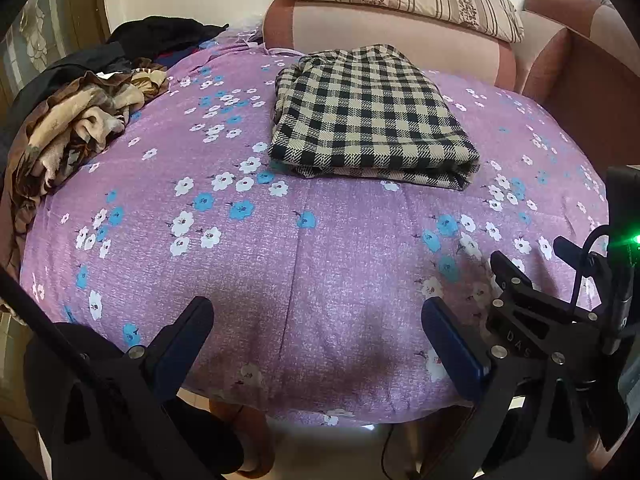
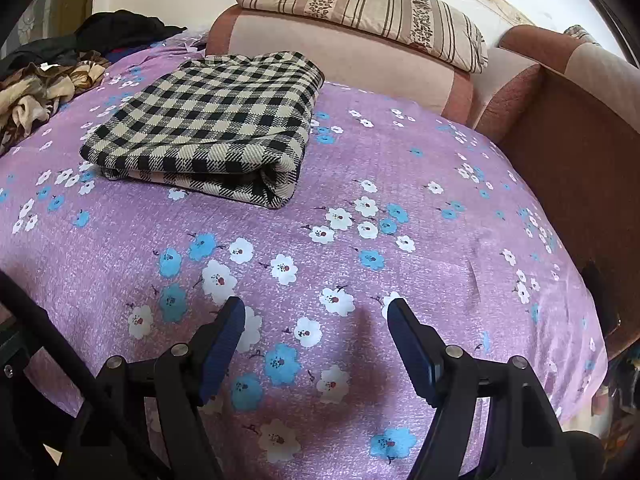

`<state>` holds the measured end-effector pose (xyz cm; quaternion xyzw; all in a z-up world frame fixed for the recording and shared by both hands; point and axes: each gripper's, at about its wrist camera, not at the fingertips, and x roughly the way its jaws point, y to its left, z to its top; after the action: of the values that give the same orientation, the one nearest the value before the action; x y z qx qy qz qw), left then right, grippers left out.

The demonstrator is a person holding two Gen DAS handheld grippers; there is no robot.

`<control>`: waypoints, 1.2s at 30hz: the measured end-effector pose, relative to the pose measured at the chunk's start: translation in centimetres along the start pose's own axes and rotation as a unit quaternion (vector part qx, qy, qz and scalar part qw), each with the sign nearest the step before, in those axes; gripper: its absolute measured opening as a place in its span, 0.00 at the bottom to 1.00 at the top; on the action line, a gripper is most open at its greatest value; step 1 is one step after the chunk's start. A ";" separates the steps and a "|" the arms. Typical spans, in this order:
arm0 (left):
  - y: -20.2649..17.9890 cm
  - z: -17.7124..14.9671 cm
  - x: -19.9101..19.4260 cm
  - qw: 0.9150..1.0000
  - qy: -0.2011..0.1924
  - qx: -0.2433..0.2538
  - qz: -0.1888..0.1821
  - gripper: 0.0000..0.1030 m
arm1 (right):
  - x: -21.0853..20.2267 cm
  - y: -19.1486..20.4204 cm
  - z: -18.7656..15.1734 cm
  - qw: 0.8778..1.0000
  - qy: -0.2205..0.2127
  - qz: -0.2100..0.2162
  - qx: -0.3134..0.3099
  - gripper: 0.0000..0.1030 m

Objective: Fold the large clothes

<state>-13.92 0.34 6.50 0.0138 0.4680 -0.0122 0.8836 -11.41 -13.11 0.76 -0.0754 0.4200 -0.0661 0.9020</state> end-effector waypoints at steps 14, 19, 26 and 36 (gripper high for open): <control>0.2 -0.1 0.0 1.000 -0.003 0.004 0.010 1.00 | 0.0 0.2 0.0 1.000 0.001 0.000 0.000 0.76; 0.0 -0.2 0.2 1.000 0.005 0.006 0.008 1.00 | 0.2 0.1 -0.2 1.000 -0.001 0.003 0.001 0.76; -0.2 -0.4 0.2 1.000 0.002 0.012 0.011 1.00 | -0.3 -0.3 -0.1 1.000 -0.018 0.022 0.011 0.77; -0.4 -0.5 -1.4 0.999 -0.025 0.018 0.035 1.00 | -2.6 -1.0 0.5 0.996 -0.076 0.025 0.023 0.79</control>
<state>-15.12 -0.02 7.37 0.0455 0.4447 0.0105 0.8945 -12.74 -13.54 3.23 -0.0487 0.3501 -0.0469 0.9343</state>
